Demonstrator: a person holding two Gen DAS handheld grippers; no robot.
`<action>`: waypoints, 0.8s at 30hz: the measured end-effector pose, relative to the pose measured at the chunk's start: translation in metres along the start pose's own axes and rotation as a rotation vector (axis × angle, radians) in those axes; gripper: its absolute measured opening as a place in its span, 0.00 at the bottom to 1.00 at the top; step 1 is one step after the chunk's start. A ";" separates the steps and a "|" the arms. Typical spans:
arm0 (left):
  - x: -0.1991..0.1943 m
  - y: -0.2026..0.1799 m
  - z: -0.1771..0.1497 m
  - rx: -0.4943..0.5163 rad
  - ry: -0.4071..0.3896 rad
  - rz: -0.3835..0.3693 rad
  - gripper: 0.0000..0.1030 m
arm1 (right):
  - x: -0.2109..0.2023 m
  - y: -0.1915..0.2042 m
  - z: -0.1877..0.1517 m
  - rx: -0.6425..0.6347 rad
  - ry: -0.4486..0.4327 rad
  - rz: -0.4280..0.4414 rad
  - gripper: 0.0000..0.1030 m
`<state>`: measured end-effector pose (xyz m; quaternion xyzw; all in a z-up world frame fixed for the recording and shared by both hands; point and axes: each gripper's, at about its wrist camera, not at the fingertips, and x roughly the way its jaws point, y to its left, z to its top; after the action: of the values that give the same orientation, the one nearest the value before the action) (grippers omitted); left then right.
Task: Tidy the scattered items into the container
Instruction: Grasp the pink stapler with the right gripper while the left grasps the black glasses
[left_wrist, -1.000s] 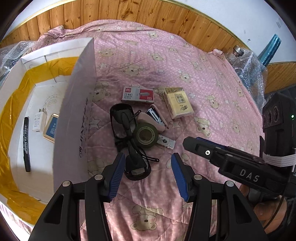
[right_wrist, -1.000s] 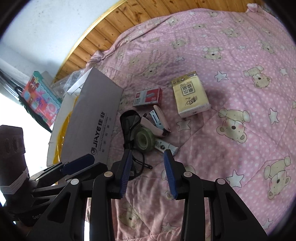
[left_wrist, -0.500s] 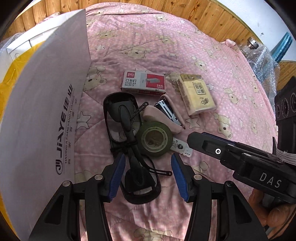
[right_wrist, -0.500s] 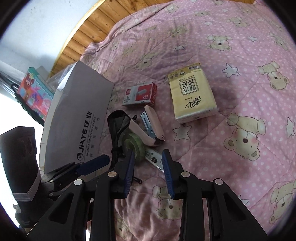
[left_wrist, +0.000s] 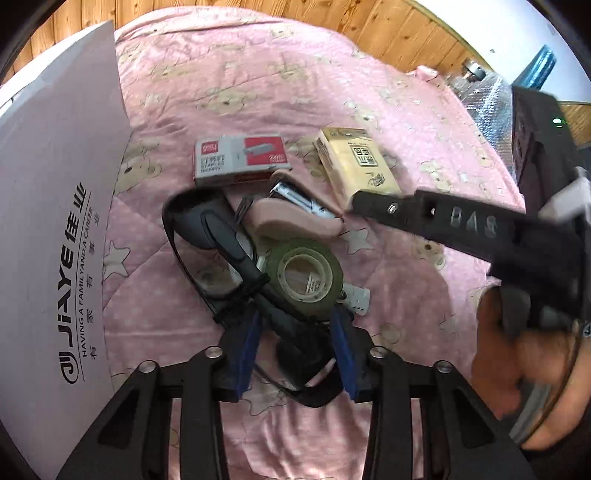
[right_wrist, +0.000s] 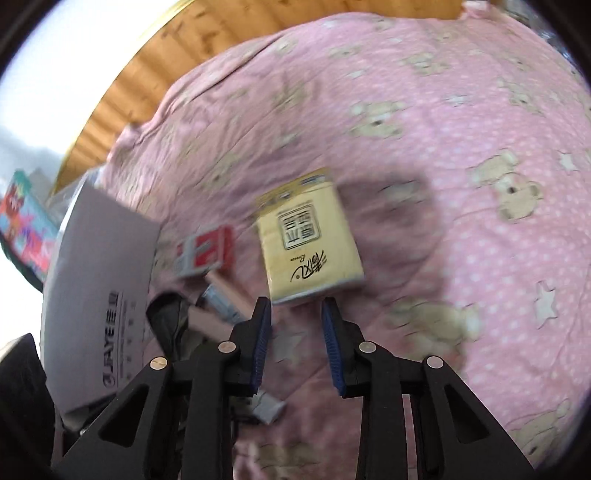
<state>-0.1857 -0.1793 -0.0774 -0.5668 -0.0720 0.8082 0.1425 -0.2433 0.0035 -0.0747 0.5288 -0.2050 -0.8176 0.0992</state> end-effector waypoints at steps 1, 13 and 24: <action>0.000 0.004 -0.001 -0.026 -0.001 0.004 0.38 | -0.002 0.001 0.001 -0.021 0.004 0.000 0.31; -0.005 0.026 -0.011 -0.143 -0.018 0.002 0.39 | 0.017 0.062 -0.008 -0.337 0.043 0.054 0.36; -0.008 0.032 -0.008 -0.127 -0.016 0.003 0.39 | 0.031 0.019 0.023 -0.113 0.022 -0.070 0.23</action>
<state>-0.1803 -0.2125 -0.0815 -0.5685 -0.1234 0.8067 0.1044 -0.2784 -0.0198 -0.0842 0.5381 -0.1388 -0.8250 0.1027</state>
